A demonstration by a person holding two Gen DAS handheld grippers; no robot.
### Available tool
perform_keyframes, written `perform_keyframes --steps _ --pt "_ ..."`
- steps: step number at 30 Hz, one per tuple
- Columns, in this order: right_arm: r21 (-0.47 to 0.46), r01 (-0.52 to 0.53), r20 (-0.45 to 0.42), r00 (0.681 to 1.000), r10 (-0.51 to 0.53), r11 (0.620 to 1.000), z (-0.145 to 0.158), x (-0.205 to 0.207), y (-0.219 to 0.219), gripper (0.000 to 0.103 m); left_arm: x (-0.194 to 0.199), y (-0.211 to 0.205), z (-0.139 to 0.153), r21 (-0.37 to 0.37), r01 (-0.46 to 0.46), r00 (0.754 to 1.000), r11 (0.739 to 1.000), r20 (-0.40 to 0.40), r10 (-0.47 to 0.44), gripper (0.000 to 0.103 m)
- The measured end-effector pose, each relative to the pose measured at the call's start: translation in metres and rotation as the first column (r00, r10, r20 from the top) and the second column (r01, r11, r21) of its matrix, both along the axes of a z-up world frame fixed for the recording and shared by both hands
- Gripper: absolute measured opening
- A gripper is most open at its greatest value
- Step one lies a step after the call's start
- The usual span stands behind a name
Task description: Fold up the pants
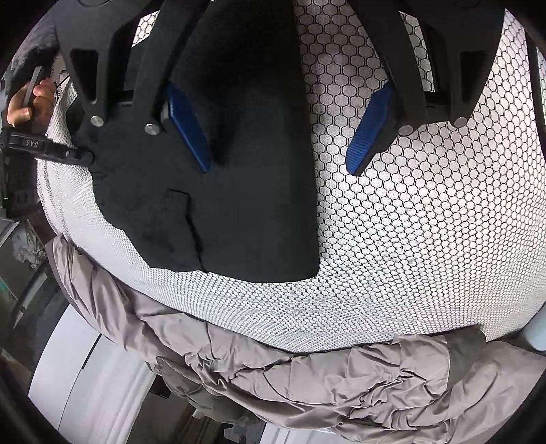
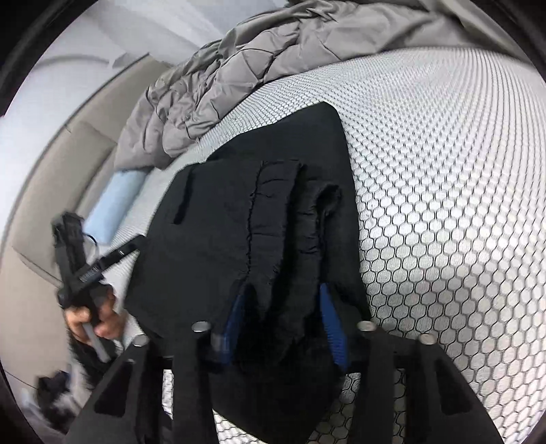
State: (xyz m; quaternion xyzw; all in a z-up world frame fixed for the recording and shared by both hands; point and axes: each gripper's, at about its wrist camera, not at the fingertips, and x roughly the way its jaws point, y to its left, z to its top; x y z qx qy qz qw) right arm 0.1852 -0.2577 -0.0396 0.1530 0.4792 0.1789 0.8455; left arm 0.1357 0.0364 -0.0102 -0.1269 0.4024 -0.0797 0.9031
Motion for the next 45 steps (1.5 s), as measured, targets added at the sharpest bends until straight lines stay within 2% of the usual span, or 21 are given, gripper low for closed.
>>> perform_keyframes --steps 1,2,7,9,12,13,15,18,20,22,27,28,29,31,32,35,37,39,40,42,45 --pt "0.007 -0.003 0.027 1.0 0.003 1.0 0.005 -0.003 0.001 0.014 -0.001 0.0 0.001 -0.002 -0.002 1.0 1.0 0.003 0.002 0.079" --pt "0.039 -0.005 0.043 0.999 0.003 0.999 0.011 -0.005 0.0 0.006 -0.002 0.001 0.002 -0.004 -0.004 1.0 1.0 0.006 0.004 0.079" --pt "0.09 -0.034 0.149 0.989 0.02 0.995 0.053 -0.033 0.0 0.004 -0.004 0.006 0.009 -0.012 -0.006 1.0 1.0 0.025 0.006 0.079" --pt "0.078 -0.042 0.148 0.988 0.03 0.996 0.055 -0.043 0.001 0.004 -0.003 0.01 0.01 -0.012 -0.006 1.0 1.0 0.026 0.006 0.079" --pt "-0.044 0.008 0.09 0.996 -0.004 0.999 0.033 -0.041 0.001 0.005 -0.002 0.011 0.007 -0.003 -0.008 1.0 1.0 0.015 0.008 0.079" --pt "-0.048 0.009 0.058 0.998 -0.006 0.999 0.023 -0.038 -0.003 0.006 -0.002 0.011 0.006 0.001 -0.007 1.0 1.0 0.01 0.007 0.079" --pt "-0.05 0.013 -0.009 1.0 -0.014 0.999 0.002 -0.029 -0.007 0.009 -0.001 0.011 0.006 0.004 -0.011 1.0 1.0 0.007 0.011 0.079" --pt "-0.023 0.051 0.063 0.997 -0.049 0.998 0.019 -0.035 -0.013 0.014 -0.002 0.01 0.009 -0.001 -0.009 1.0 1.0 0.018 0.009 0.079" --pt "0.025 0.032 0.106 0.994 -0.034 0.999 0.031 -0.039 -0.012 0.033 -0.002 0.008 0.01 0.004 -0.004 1.0 1.0 0.022 0.003 0.079" --pt "0.083 -0.002 0.118 0.993 -0.008 0.997 0.035 -0.037 -0.006 0.039 -0.003 0.006 0.009 0.008 0.001 1.0 1.0 0.018 -0.001 0.079" --pt "0.049 -0.01 -0.001 1.0 0.01 0.999 -0.001 -0.009 0.018 0.041 -0.003 0.001 0.007 0.016 0.014 1.0 1.0 0.011 -0.015 0.079" --pt "0.057 0.001 0.007 1.0 -0.002 0.998 -0.005 -0.005 0.019 0.034 -0.004 0.001 0.007 0.016 0.016 1.0 1.0 0.013 -0.016 0.079" --pt "0.048 0.01 0.021 1.0 -0.011 0.999 -0.004 -0.004 0.02 0.019 -0.004 0.002 0.008 0.014 0.018 1.0 1.0 0.016 -0.019 0.079" --pt "0.034 0.016 0.07 0.997 -0.019 0.999 0.007 -0.006 0.021 0.007 -0.006 0.003 0.011 0.014 0.022 0.999 1.0 0.024 -0.022 0.079" --pt "0.037 0.008 0.12 0.993 -0.012 0.999 0.017 -0.013 0.021 0.006 -0.008 0.003 0.012 0.012 0.024 0.999 1.0 0.03 -0.024 0.079" --pt "-0.031 0.012 0.175 0.985 -0.007 0.999 0.034 -0.028 0.02 0.006 -0.011 0.004 0.015 0.014 0.04 0.999 0.999 0.032 -0.04 0.079" --pt "-0.2 0.053 0.145 0.989 -0.024 0.978 0.021 -0.024 0.025 0.012 -0.013 0.002 0.017 0.03 0.057 0.998 0.998 0.039 -0.058 0.079" --pt "-0.385 0.117 0.172 0.984 -0.054 0.915 0.011 -0.019 0.034 0.014 -0.018 0.001 0.026 0.059 0.07 0.995 0.996 0.07 -0.074 0.079" --pt "-0.393 0.131 0.207 0.977 -0.051 0.91 0.013 -0.02 0.036 0.014 -0.023 0.0 0.033 0.081 0.071 0.992 0.994 0.103 -0.079 0.079" --pt "-0.293 0.134 0.263 0.963 -0.055 0.947 0.031 -0.026 0.037 0.017 -0.035 -0.01 0.046 0.122 0.097 0.98 0.988 0.164 -0.116 0.08" --pt "-0.304 0.104 0.357 0.934 0.012 0.947 0.049 -0.036 0.061 0.034 -0.04 -0.041 0.043 0.133 0.246 0.953 0.96 0.145 -0.265 0.082"
